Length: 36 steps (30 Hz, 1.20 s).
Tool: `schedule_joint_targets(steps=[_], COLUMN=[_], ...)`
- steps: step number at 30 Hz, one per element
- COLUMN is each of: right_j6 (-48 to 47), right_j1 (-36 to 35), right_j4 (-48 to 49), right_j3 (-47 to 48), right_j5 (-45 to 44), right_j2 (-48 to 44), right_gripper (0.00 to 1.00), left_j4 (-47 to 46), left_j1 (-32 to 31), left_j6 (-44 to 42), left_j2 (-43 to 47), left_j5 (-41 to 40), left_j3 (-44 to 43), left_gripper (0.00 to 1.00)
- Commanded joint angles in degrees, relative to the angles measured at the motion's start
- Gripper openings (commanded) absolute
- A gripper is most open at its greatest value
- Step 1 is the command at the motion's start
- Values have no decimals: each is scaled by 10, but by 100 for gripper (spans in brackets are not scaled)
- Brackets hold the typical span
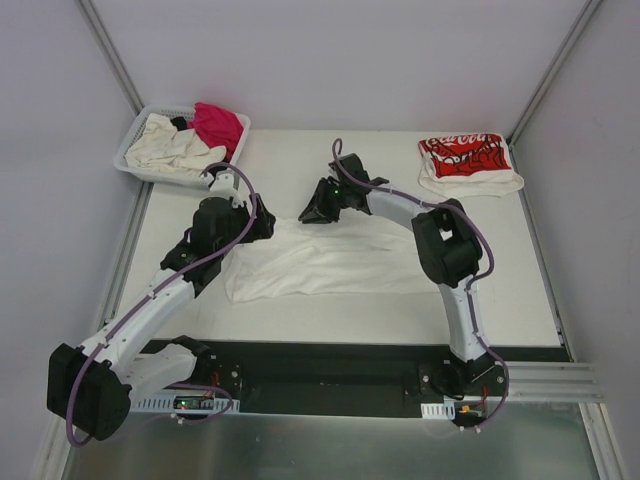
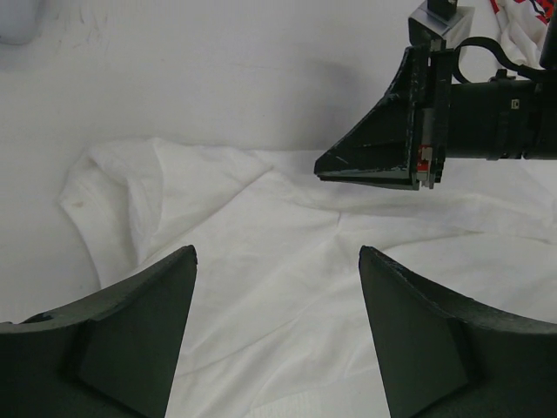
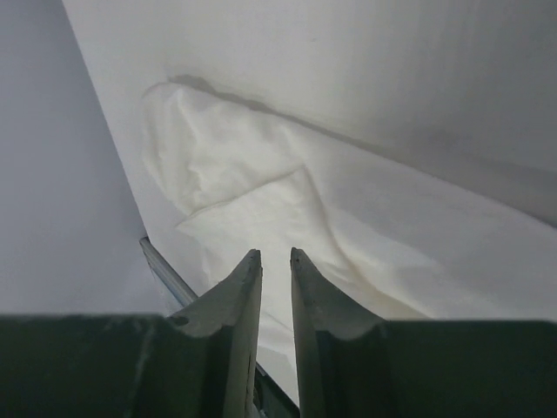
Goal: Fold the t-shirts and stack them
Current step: Fold the other side of the tshirt into a rectangle
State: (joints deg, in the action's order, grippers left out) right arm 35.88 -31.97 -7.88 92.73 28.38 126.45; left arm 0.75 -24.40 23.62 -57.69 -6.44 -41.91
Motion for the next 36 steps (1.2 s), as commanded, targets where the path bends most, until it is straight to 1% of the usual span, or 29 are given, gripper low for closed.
schedule_joint_targets(steps=[1, 9, 25, 36], right_j6=[23, 33, 24, 27], right_j1=[-20, -35, -13, -9], right_j4=[2, 13, 13, 21], right_j3=[45, 38, 39, 48], right_j5=[28, 32, 26, 28], right_j2=[15, 31, 47, 66], right_gripper=[23, 24, 28, 28], left_j4=[-38, -38, -38, -38], left_j1=[-3, -3, -2, -2], left_j6=[6, -1, -7, -8], left_j2=[16, 26, 38, 39], left_j5=[15, 12, 11, 11], left_j3=[3, 9, 18, 21], left_gripper=[74, 75, 75, 74])
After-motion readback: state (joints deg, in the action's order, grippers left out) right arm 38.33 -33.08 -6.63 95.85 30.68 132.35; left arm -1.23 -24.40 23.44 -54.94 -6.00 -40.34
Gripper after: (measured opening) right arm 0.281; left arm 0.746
